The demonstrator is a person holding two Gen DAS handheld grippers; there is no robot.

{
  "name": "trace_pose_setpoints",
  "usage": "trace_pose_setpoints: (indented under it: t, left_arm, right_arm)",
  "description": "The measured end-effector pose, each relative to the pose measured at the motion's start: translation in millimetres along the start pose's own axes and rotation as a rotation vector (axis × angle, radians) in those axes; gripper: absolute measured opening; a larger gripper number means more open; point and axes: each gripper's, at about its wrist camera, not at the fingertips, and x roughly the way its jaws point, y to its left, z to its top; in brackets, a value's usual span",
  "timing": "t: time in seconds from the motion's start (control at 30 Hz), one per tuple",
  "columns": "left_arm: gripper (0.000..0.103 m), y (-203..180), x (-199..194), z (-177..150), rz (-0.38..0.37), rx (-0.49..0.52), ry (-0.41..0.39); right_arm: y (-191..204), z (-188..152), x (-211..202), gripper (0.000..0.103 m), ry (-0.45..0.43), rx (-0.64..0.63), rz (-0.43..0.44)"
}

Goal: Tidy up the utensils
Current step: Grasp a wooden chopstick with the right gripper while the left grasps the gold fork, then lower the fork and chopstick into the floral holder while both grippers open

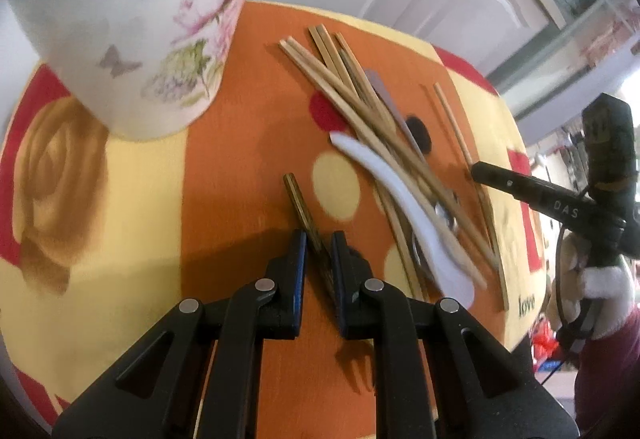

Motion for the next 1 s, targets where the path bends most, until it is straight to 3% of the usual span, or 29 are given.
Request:
trace_pose_setpoints:
  t: [0.13, 0.2, 0.27, 0.3, 0.33, 0.4, 0.47, 0.5, 0.53, 0.67, 1.0]
  left_arm:
    - [0.013, 0, -1, 2, 0.036, 0.009, 0.013]
    - [0.019, 0, -3, 6, 0.066, 0.010, -0.004]
    - [0.024, -2, -2, 12, 0.084, 0.012, -0.009]
    - [0.024, -3, 1, 14, 0.092, 0.010, 0.003]
    - [0.024, -3, 4, 16, 0.100, 0.005, 0.010]
    - [0.024, -5, 7, 20, 0.107, -0.004, -0.002]
    - [0.024, -8, 11, 24, 0.109, -0.001, -0.009]
    - [0.021, -11, 12, 25, 0.107, 0.005, -0.012]
    - [0.009, -14, 13, 26, 0.105, 0.016, -0.016]
    - [0.008, -10, 2, 24, 0.059, 0.020, -0.026]
    - [0.004, -19, -96, 4, -0.097, 0.100, -0.202]
  right_arm:
    - [3, 6, 2, 0.006, 0.006, -0.020, -0.041]
    - [2, 16, 7, 0.008, -0.004, -0.017, -0.056]
    - [3, 28, 13, 0.020, -0.002, -0.013, -0.053]
    - [4, 32, 17, 0.031, 0.000, -0.016, -0.061]
    - [4, 37, 22, 0.032, 0.002, -0.020, -0.070]
    - [8, 45, 28, 0.027, -0.015, -0.048, -0.076]
    - [10, 51, 33, 0.005, -0.025, -0.071, -0.088]
    - [8, 53, 34, 0.005, -0.025, -0.063, -0.080]
    - [6, 54, 33, 0.005, -0.029, -0.054, -0.068]
    - [12, 50, -4, 0.005, -0.123, -0.066, -0.020]
    - [37, 29, -112, 0.005, -0.313, -0.090, 0.116]
